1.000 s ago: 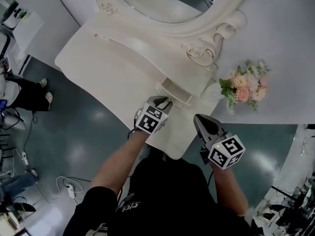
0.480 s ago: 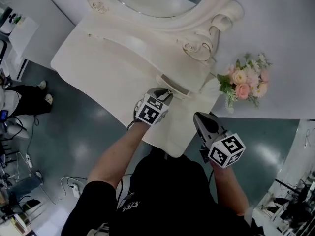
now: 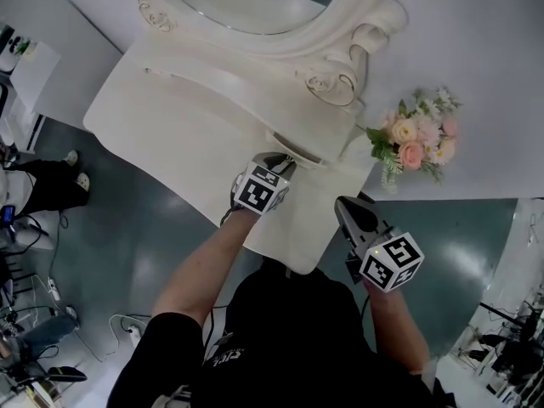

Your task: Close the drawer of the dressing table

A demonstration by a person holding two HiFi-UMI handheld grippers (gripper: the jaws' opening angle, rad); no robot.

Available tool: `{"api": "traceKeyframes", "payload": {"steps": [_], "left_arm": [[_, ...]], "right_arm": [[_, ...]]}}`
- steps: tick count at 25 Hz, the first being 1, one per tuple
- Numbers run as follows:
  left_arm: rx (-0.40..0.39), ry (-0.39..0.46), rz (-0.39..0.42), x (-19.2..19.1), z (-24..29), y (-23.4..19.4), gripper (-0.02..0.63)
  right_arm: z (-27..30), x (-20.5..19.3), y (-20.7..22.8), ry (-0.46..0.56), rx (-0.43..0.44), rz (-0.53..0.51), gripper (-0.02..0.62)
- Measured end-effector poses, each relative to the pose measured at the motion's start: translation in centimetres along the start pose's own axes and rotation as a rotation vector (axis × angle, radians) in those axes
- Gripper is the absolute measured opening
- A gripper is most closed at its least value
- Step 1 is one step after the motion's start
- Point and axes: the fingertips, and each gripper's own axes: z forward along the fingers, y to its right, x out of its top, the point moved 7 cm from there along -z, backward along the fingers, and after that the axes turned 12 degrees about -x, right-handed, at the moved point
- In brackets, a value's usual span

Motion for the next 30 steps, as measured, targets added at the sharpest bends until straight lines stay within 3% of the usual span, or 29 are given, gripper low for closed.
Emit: {"api": "traceKeyframes", "payload": {"steps": [30], "left_arm": [[0.059, 0.047, -0.028, 2.4, 2.7, -1.4, 0.103]], "right_arm": [[-2.3, 0.4, 2.4, -0.005, -0.038, -0.005, -0.006]]}}
